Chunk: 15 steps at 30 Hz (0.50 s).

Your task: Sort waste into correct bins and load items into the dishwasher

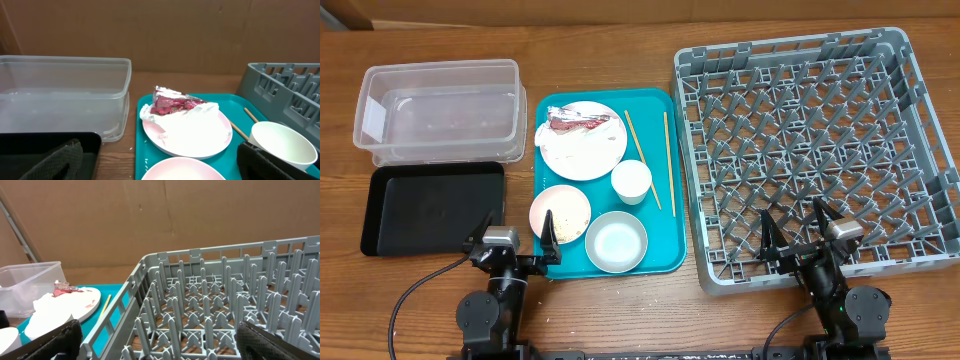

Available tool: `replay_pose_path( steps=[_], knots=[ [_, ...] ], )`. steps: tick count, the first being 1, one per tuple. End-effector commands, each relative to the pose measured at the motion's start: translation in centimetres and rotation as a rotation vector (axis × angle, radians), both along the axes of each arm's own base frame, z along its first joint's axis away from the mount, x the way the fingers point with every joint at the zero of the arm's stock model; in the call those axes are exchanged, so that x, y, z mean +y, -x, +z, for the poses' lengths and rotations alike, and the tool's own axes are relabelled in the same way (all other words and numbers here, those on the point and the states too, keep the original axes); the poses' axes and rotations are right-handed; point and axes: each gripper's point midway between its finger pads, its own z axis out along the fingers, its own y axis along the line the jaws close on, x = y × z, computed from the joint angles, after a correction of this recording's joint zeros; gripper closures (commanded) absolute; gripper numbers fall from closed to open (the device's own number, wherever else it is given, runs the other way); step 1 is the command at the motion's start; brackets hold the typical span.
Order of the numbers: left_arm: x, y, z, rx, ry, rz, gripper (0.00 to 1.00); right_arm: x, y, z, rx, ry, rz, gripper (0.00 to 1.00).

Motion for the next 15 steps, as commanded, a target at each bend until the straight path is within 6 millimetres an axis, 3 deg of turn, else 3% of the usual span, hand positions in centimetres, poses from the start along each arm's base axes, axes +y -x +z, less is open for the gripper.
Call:
replay_pose_path(
  steps=[1, 15],
  knots=[
    [-0.1, 0.03, -0.04, -0.005, -0.022, -0.004, 0.0, -0.25, -0.06, -0.12, -0.005, -0.003, -0.012, 0.0],
    [-0.11, 0.03, -0.02, -0.006, -0.022, -0.005, 0.0, -0.26, -0.06, 0.0, -0.011, -0.003, -0.013, 0.0]
  ],
)
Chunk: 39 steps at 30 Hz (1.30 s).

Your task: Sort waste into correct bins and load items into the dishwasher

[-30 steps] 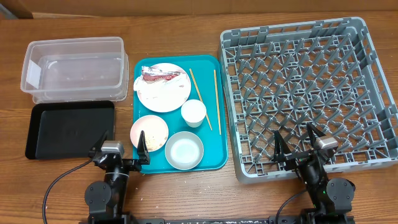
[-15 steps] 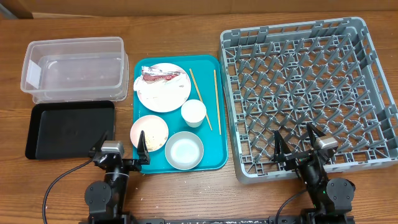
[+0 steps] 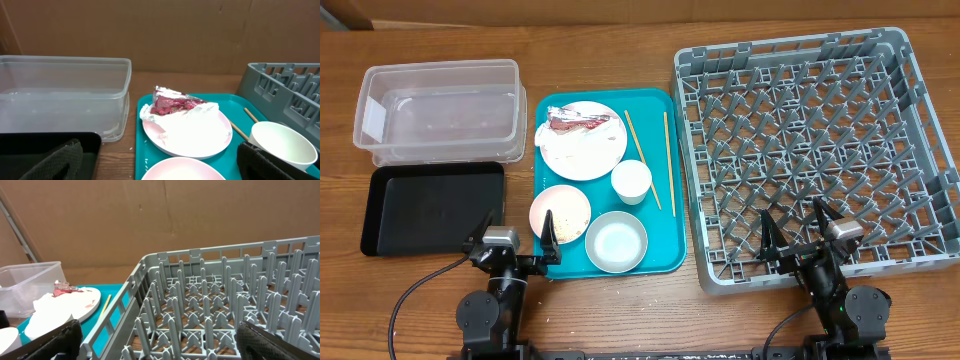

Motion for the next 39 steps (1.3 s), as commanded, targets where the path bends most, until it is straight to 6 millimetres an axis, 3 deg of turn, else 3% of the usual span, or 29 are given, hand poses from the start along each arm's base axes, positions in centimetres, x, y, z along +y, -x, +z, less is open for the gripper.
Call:
replay_pose_path(
  steps=[1, 11, 15, 21, 26, 27, 34, 39],
  knots=[
    [-0.1, 0.0, 0.0, -0.006, -0.022, -0.005, 0.0, -0.3, -0.1, 0.1, -0.014, -0.003, -0.013, 0.0],
    [-1.4, 0.1, 1.0, -0.043, 0.019, -0.081, 0.0, -0.1, 0.2, 3.2, -0.134, -0.007, -0.005, 0.0],
    [-1.5, 0.4, 2.9, -0.086, -0.021, -0.084, 0.0, -0.2, 0.8, 6.1, -0.204, -0.009, -0.005, 0.0],
    [-1.5, 1.0, 7.2, -0.142, -0.143, -0.083, 0.0, -0.2, 2.2, 10.5, -0.298, -0.013, -0.005, 0.0],
    [-1.5, 0.4, 10.3, -0.133, -0.181, -0.086, 0.0, -0.2, 3.2, 13.1, -0.344, -0.015, -0.005, 0.0],
    [-1.6, -0.2, 11.5, -0.117, -0.179, -0.095, 0.0, -0.2, 3.4, 13.9, -0.34, -0.014, -0.004, 0.0],
    [-3.4, -4.2, 14.8, 0.039, -0.258, -0.253, 0.0, -0.2, 2.7, 15.7, -0.206, -0.009, -0.005, 0.0],
    [-3.4, -8.0, 15.8, 0.23, -0.33, -0.323, 0.0, -0.2, 1.1, 17.0, -0.102, -0.006, -0.004, 0.0]
  ],
)
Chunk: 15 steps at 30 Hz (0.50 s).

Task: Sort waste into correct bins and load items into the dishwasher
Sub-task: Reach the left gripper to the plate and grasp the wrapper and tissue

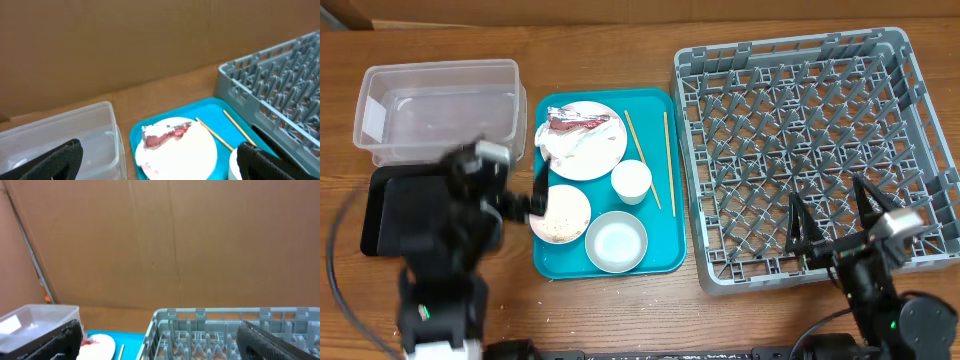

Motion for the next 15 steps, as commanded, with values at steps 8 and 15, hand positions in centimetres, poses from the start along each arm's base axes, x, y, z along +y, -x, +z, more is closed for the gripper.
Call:
replay_pose_path(
  steps=[8, 15],
  knots=[
    [-0.9, -8.6, 0.3, 0.442, -0.132, -0.227, 0.0, 0.0, -4.5, 2.3, 0.311, 0.009, -0.009, 0.0],
    [-3.2, -11.7, -2.7, 0.772, 0.071, -0.371, 0.0, 0.0, -7.2, 0.1, 0.644, 0.022, -0.009, 0.0]
  ],
)
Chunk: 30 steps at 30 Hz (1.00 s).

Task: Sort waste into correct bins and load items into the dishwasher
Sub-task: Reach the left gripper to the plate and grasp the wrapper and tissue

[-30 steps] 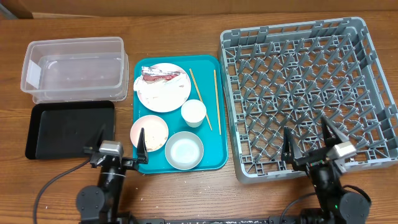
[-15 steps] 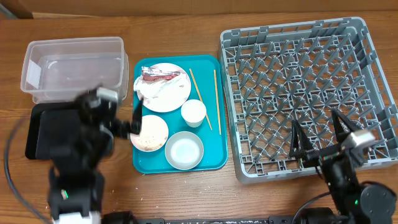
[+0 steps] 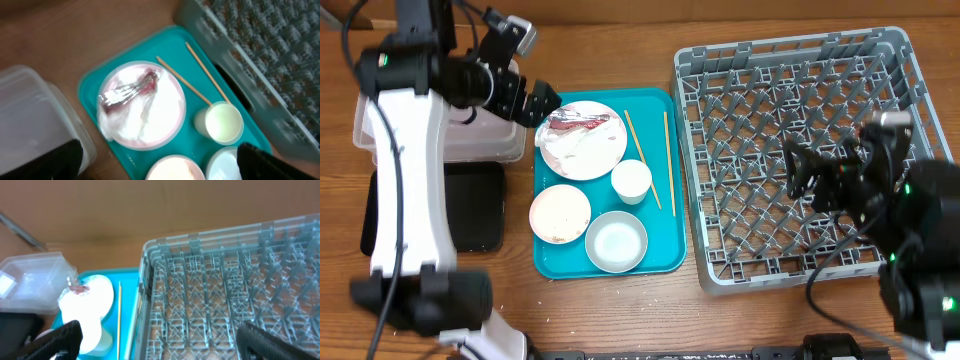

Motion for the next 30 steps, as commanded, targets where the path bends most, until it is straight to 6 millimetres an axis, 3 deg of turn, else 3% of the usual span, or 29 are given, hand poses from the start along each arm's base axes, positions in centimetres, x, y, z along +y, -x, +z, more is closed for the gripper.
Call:
replay_pose_path(
  steps=[1, 4, 10, 15, 19, 26, 30],
  knots=[
    [-1.4, -1.1, -1.3, 0.137, 0.084, -0.055, 0.0, -0.2, -1.5, 0.4, 0.08, 0.004, -0.008, 0.0],
    [-1.3, -0.8, -4.1, 0.266, 0.072, -0.049, 0.0, 0.4, -2.5, -0.9, 0.136, -0.012, 0.02, 0.0],
    [-0.6, -3.4, -10.0, 0.342, 0.035, -0.041, 0.0, 2.0, -3.8, -3.8, 0.249, -0.064, 0.098, 0.0],
    [-2.5, -3.9, -11.9, 0.305, 0.028, -0.189, 0.0, 2.3, -4.1, -5.4, 0.315, -0.077, 0.113, 0.0],
    [-3.0, -4.8, -13.2, 0.257, -0.166, -0.245, 0.0, 2.3, -4.3, -5.6, 0.32, -0.077, 0.112, 0.0],
    [-3.1, -8.7, -16.3, 0.145, -0.508, -0.248, 0.0, 2.3, -4.2, -5.7, 0.324, -0.077, 0.112, 0.0],
    [-3.2, -9.1, -18.3, 0.164, -0.554, -0.259, 0.0, 2.3, -4.2, -5.7, 0.325, -0.077, 0.111, 0.0]
  ],
)
